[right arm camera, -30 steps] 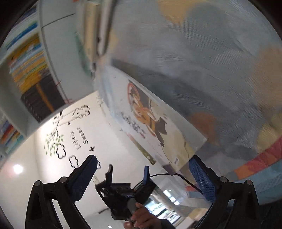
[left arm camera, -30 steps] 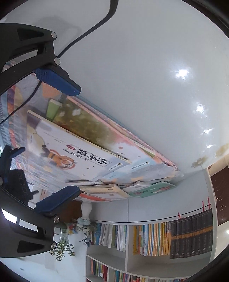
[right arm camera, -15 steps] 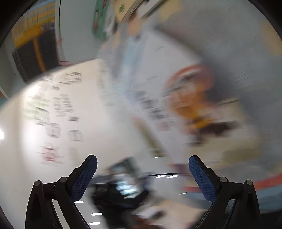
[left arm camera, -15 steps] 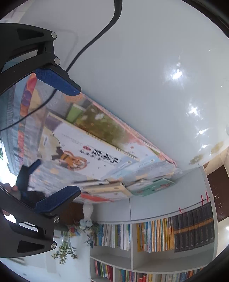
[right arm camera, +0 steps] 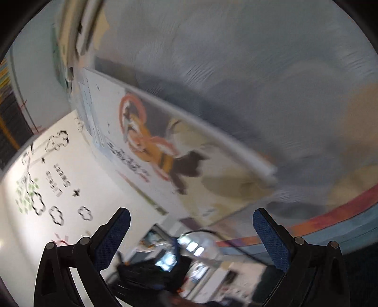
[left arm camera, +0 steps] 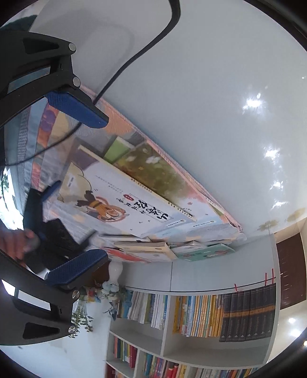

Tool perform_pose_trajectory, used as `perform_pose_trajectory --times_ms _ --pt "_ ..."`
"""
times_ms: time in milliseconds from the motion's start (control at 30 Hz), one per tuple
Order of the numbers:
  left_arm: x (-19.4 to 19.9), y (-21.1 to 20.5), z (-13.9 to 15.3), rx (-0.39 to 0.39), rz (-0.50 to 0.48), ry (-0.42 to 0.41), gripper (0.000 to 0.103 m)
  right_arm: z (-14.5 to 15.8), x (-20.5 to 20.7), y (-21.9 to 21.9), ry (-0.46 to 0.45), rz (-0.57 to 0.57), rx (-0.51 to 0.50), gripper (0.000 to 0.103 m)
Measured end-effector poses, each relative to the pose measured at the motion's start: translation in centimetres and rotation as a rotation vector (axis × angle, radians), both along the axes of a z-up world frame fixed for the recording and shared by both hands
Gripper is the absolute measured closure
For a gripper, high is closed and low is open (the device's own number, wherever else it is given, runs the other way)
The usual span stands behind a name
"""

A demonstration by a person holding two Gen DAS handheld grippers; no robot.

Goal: Organize books
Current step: 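Move both open grippers back over the red workbook on the pile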

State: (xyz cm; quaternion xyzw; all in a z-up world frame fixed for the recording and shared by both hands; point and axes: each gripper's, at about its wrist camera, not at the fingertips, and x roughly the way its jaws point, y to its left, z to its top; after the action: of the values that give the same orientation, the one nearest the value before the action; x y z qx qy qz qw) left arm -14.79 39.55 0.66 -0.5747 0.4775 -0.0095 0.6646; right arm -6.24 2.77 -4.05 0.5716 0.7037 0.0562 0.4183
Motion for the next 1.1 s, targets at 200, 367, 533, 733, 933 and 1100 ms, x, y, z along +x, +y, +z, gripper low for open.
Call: perform_pose_trajectory --times_ms 200,367,533,733,933,1100 --pt "-2.9 2.2 -0.5 -0.067 0.116 -0.043 0.001 1.0 2.4 4.1 -0.052 0.091 -0.027 0.000" --pt "-4.1 2.8 -1.8 -0.088 0.209 -0.006 0.001 0.8 2.6 3.7 -0.115 0.126 -0.003 0.000" --pt "-1.7 -0.1 1.2 -0.115 0.100 -0.055 0.001 1.9 1.7 -2.0 -0.212 0.127 0.095 0.000" --pt "2.9 -10.9 10.6 0.243 -0.087 -0.153 0.001 3.7 0.4 -16.3 -0.350 -0.060 0.024 0.000" --pt "6.8 -23.1 10.6 0.300 -0.241 -0.061 0.001 6.3 0.1 -29.7 -0.526 -0.227 -0.009 0.000" --pt "7.9 -29.9 11.3 0.423 -0.281 -0.054 0.001 6.7 2.8 -38.2 -0.510 -0.164 -0.089 0.000"
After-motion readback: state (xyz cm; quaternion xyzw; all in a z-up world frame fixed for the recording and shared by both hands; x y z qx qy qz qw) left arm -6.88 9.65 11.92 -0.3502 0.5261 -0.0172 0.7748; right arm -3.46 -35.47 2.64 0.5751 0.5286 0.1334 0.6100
